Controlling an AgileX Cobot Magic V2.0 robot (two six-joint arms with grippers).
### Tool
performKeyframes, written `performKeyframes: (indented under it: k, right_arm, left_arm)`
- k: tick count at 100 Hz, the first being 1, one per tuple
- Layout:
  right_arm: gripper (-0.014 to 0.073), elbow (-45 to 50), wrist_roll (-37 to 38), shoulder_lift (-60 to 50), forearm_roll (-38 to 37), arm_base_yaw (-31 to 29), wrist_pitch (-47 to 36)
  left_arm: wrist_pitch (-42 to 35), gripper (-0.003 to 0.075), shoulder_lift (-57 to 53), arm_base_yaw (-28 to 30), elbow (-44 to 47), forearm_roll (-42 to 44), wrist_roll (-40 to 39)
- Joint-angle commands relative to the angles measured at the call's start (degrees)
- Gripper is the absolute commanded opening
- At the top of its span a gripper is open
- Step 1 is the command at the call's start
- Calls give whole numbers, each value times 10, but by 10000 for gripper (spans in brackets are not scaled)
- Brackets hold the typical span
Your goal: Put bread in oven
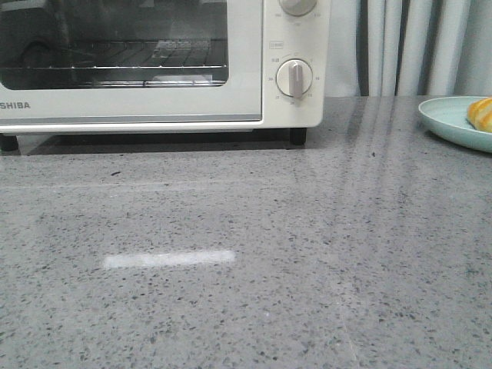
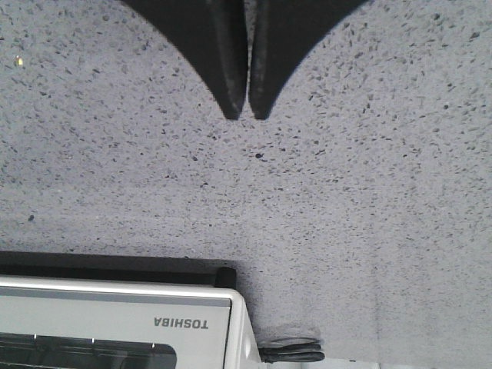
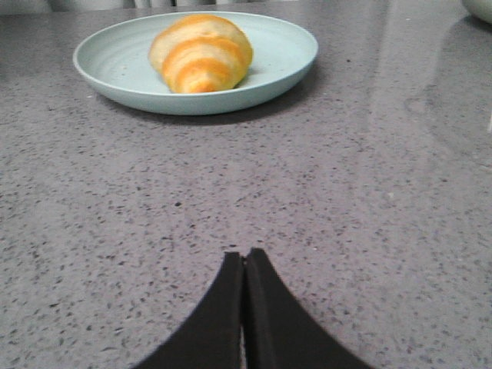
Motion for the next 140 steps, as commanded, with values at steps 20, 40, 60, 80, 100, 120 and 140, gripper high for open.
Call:
performKeyframes:
  k: [20, 40, 60, 80, 100, 120, 140]
  right_arm:
    - [-62, 7, -5, -13, -1, 6, -19]
    - [-62, 7, -5, -13, -1, 6, -19]
    - [-62, 7, -5, -13, -1, 6, -19]
    - [-62, 7, -5, -13, -31, 6, -55]
    - [-62, 7, 3, -13, 110, 6, -261]
    - [-62, 7, 14, -13, 250, 6, -307]
    - [-62, 6, 14, -13, 329, 6, -248]
  left_arm:
    - [-26, -21, -17, 1, 13, -9, -5]
    - [-26, -21, -17, 1, 13, -9, -5]
    - [-26, -21, -17, 1, 13, -9, -5]
    - [-26, -21, -17, 1, 13, -9, -5]
    - [-41, -21, -17, 1, 13, -54, -5]
    - [-64, -21, -17, 1, 13, -362, -14]
    - [-155, -21, -17, 1, 13, -493, -14]
